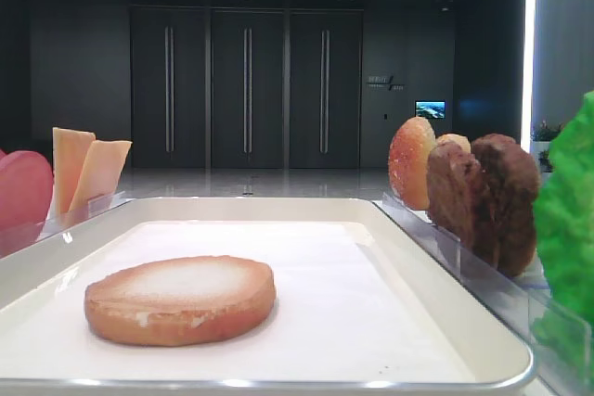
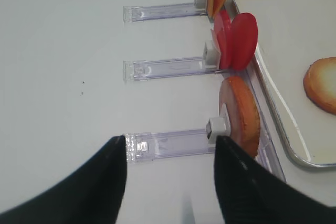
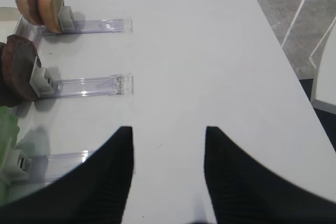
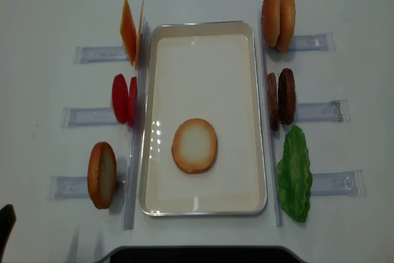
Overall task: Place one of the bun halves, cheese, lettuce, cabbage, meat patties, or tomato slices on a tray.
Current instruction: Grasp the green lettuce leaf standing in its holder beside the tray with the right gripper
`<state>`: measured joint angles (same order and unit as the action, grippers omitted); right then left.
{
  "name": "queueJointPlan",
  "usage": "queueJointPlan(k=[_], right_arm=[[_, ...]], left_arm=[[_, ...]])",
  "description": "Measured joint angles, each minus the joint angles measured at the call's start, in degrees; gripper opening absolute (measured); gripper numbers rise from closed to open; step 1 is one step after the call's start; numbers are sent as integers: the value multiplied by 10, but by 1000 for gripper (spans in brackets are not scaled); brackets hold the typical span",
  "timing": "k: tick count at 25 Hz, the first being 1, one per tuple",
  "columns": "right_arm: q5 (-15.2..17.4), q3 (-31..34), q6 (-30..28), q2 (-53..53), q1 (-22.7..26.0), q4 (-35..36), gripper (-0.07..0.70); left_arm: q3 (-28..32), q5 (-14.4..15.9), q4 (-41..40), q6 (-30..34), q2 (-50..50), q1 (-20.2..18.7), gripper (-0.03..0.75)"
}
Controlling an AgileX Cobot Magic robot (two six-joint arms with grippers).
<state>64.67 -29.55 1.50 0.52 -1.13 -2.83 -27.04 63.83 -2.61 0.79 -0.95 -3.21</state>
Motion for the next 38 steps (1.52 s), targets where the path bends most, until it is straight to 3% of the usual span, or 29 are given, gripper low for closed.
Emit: queueJointPlan(k=[19,23,28,38], right_arm=[[0,0,12,0,0,0,306],[13,-15,22,-9,0,2,306],[50,-68,39,-136,0,5,306],[51,-171,52,-423,0,28,306]], left_arm=[[0,0,0,0,0,0,408],[0,0,0,0,0,0,408],[0,0,0,0,0,0,408],[0,0,0,0,0,0,408]])
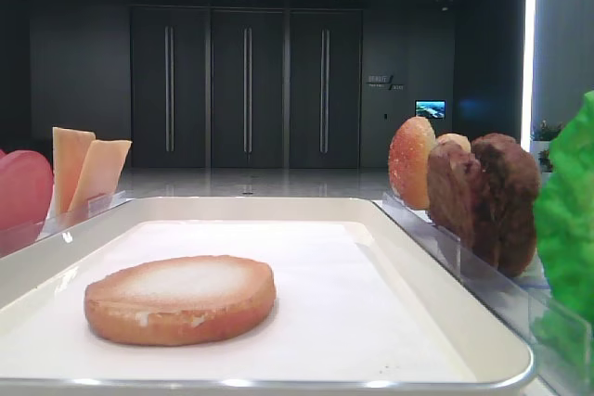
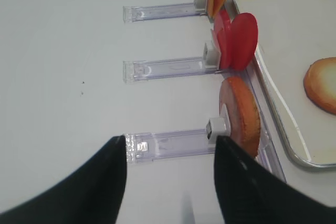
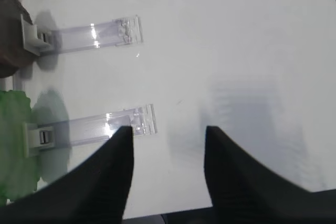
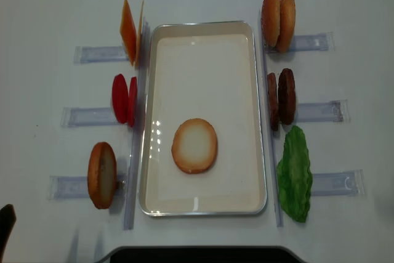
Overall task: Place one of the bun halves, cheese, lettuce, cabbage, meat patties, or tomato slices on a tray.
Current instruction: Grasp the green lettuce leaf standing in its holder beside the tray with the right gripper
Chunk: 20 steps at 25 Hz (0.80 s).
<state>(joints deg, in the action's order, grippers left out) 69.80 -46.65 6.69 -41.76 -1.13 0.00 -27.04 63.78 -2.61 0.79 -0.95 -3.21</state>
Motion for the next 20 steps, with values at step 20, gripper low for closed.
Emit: queueJointPlan(k=[20], right_arm=[[3,-2,-12,-33,0,63,306]], left_arm=[[1,0,0,0,0,0,408]])
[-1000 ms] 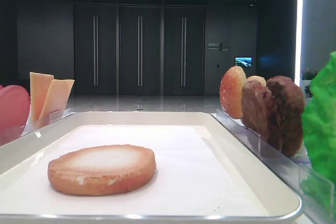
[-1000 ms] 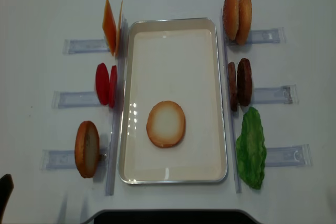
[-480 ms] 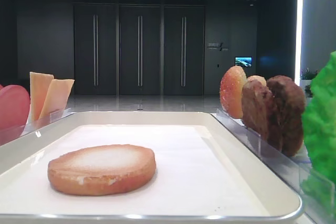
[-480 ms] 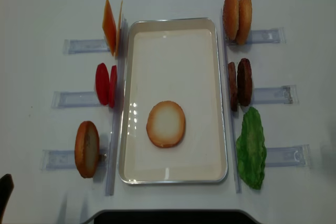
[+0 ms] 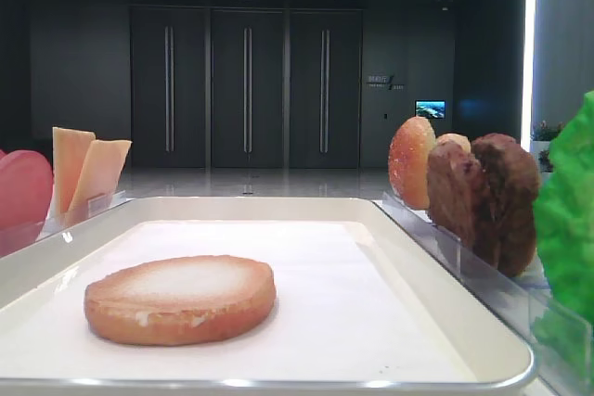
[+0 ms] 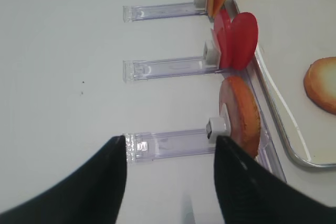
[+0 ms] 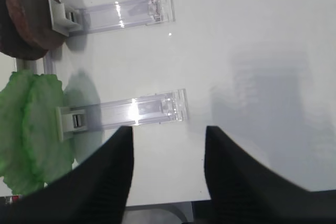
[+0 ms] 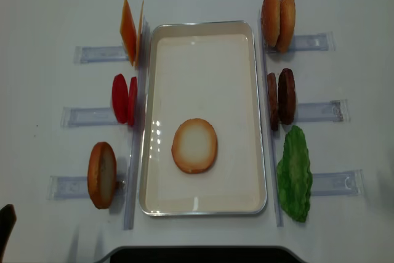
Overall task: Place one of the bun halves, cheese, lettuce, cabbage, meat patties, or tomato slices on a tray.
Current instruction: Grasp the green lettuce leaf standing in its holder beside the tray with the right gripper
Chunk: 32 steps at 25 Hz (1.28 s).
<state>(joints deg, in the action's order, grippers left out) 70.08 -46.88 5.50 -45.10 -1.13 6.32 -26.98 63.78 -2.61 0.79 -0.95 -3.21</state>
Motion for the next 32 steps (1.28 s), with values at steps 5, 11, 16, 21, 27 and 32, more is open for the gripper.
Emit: queueJointPlan(k=[5,11,16,21,27,32], right_arm=[[0,0,-9,0,0,7,306],[0,0,-24,0,0,75,317],[0,0,-24,0,-16,126,325],[0,0,29,0,-99,128,326],[-7,0,167,-5,-276,80,326],[-37,0,310,-54,-434,-46,326]], left_arm=[[0,0,0,0,0,0,408],[0,0,0,0,0,0,408],[0,0,0,0,0,0,408],[0,0,0,0,0,0,408],[0,0,0,0,0,0,408],[0,0,0,0,0,0,408]])
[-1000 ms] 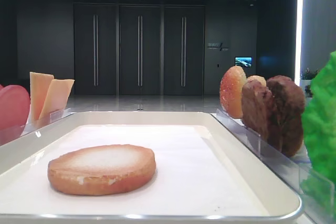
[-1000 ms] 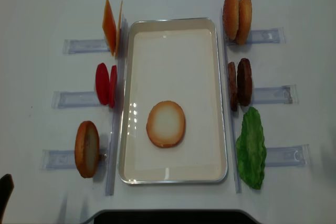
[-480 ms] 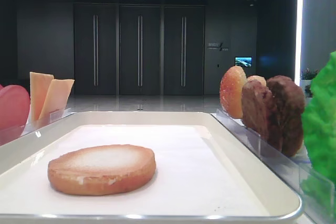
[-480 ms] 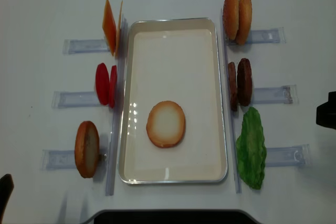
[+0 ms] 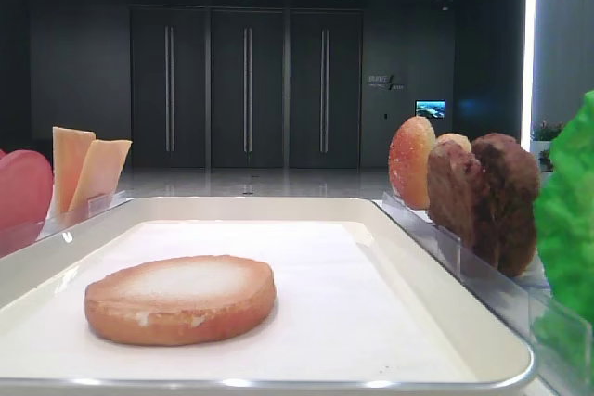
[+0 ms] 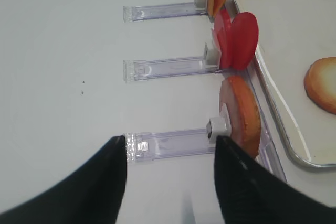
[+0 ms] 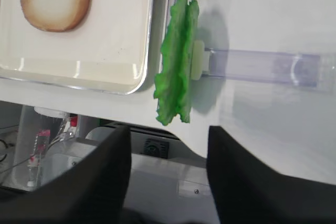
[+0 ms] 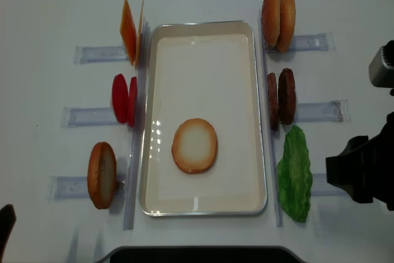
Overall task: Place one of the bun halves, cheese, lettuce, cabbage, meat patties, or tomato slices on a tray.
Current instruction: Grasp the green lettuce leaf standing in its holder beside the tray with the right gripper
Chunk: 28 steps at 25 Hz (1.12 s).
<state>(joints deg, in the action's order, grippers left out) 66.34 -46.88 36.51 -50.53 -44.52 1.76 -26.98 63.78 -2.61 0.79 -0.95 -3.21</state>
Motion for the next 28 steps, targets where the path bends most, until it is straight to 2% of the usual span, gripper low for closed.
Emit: queueJointPlan(k=[2,4,9,13,19,28], right_arm=[[-11,0,34,-17,-36,-27,326],[-30,0,47,-39,-51,-39,334],[-67,0,61,-92,-54,-55,406],[-99,0,72,-136,-54,-58,426],[-101,0,76,-188,-39,-60,427],[-112,0,62,-193,-5,-59,423]], left_arm=[[0,0,0,0,0,0,408],[0,0,0,0,0,0,408],[0,0,0,0,0,0,408],[0,0,0,0,0,0,408],[0,0,0,0,0,0,408],[0,0,0,0,0,0,408]])
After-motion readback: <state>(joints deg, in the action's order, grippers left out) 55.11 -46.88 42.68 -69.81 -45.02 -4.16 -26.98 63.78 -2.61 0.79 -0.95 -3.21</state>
